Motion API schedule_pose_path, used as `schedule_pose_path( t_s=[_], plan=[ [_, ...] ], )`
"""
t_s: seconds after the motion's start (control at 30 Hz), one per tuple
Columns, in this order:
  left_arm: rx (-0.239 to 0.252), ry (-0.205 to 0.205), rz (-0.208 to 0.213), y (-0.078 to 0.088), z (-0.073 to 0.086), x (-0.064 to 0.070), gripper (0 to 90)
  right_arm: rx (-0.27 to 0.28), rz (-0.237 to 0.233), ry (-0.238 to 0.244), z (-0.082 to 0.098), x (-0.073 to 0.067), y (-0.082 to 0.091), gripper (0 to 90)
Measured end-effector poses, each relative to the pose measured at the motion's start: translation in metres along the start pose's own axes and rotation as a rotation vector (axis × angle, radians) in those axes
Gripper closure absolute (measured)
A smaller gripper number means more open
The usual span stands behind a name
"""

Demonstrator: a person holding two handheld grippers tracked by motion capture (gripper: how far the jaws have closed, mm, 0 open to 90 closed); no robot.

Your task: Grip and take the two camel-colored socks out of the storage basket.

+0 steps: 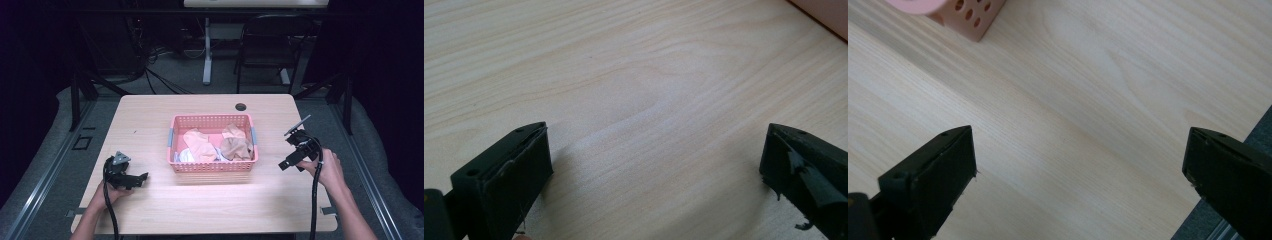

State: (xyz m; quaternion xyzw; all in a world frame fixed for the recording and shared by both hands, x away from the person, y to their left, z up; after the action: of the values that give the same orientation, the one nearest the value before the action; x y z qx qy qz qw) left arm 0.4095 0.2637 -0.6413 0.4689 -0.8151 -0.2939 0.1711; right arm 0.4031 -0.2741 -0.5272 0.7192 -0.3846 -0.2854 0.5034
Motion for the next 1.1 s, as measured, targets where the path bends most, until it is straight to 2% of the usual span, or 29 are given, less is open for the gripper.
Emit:
schedule_pose_path(
  t_s=[0.03, 0.1, 0.2, 0.23, 0.3, 0.43, 0.47, 0.7, 0.77, 0.83, 1.1],
  plan=[
    [0.000, 0.000, 0.000, 0.000, 0.000, 0.000, 0.0, 0.023, 0.010, -0.012, -0.002, -0.002, 0.001, 0.3],
    [0.002, 0.000, -0.001, 0.000, 0.000, 0.000, 0.0, 0.014, 0.003, 0.009, -0.008, -0.006, 0.006, 0.3],
    [0.002, 0.001, -0.001, 0.000, 0.000, 0.000, 0.0, 0.018, 0.004, 0.016, -0.013, -0.010, 0.009, 0.3],
    [0.000, 0.000, 0.000, 0.000, 0.000, 0.000, 0.0, 0.012, 0.001, 0.039, -0.019, -0.015, 0.013, 0.3],
    [0.001, 0.000, 0.000, 0.000, 0.000, 0.000, 0.0, 0.025, -0.004, 0.035, -0.022, -0.017, 0.013, 0.3],
    [0.002, 0.000, -0.001, 0.000, 0.000, 0.000, 0.0, 0.027, -0.012, 0.074, -0.040, -0.033, 0.016, 0.3],
    [0.002, 0.000, -0.001, 0.000, 0.000, 0.000, 0.0, 0.027, -0.012, 0.074, -0.040, -0.033, 0.016, 0.3],
    [0.000, 0.000, 0.000, 0.000, 0.000, 0.000, 0.0, 0.005, -0.015, 0.137, -0.064, -0.053, 0.013, 0.3],
    [0.000, 0.000, 0.000, 0.000, 0.000, 0.000, 0.0, 0.009, -0.024, 0.140, -0.071, -0.060, 0.011, 0.3],
    [0.000, 0.000, 0.000, 0.000, 0.000, 0.000, 0.0, 0.005, -0.052, 0.168, -0.083, -0.069, 0.009, 0.3],
    [0.000, 0.000, 0.000, 0.000, 0.000, 0.000, 0.0, -0.018, -0.080, 0.199, -0.107, -0.083, -0.004, 0.2]
  ],
)
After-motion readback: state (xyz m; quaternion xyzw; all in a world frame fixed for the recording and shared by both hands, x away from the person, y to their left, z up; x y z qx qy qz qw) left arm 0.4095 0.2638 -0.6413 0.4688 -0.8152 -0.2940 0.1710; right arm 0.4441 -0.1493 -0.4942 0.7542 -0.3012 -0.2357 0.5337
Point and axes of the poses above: each handheld gripper's, and its own axes: y roughly backward along the jaws, z roughly out of its underside, x roughly to its right, the point moved 7 cm from there along -y, roughly forward along the jaws, and after that the axes turned 5 degrees about x, right-handed, at the moved point
